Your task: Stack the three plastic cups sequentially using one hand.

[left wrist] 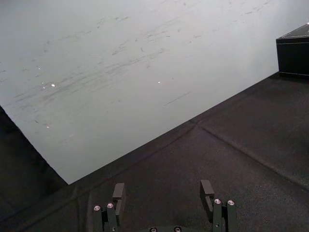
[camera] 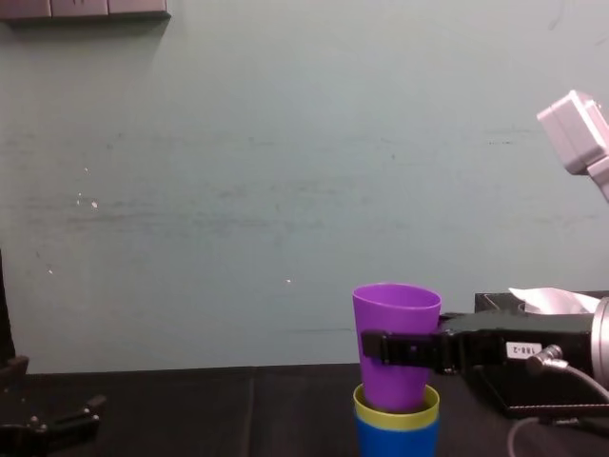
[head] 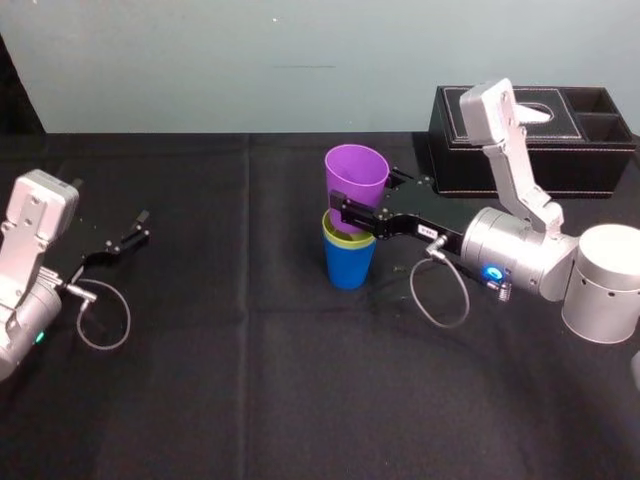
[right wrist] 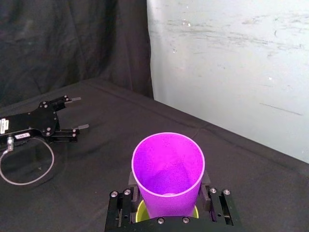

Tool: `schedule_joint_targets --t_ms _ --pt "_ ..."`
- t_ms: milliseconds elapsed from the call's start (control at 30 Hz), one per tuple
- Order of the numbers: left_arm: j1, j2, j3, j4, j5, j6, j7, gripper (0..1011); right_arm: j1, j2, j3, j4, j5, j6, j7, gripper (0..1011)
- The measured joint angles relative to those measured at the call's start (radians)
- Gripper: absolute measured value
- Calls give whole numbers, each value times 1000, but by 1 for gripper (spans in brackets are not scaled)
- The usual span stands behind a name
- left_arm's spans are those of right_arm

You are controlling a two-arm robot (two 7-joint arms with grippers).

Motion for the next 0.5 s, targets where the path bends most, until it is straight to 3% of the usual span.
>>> schedule_joint_targets --t_ms 500 --pt "0 0 0 0 0 0 0 1011 7 -8 -20 31 -12 -8 -2 718"
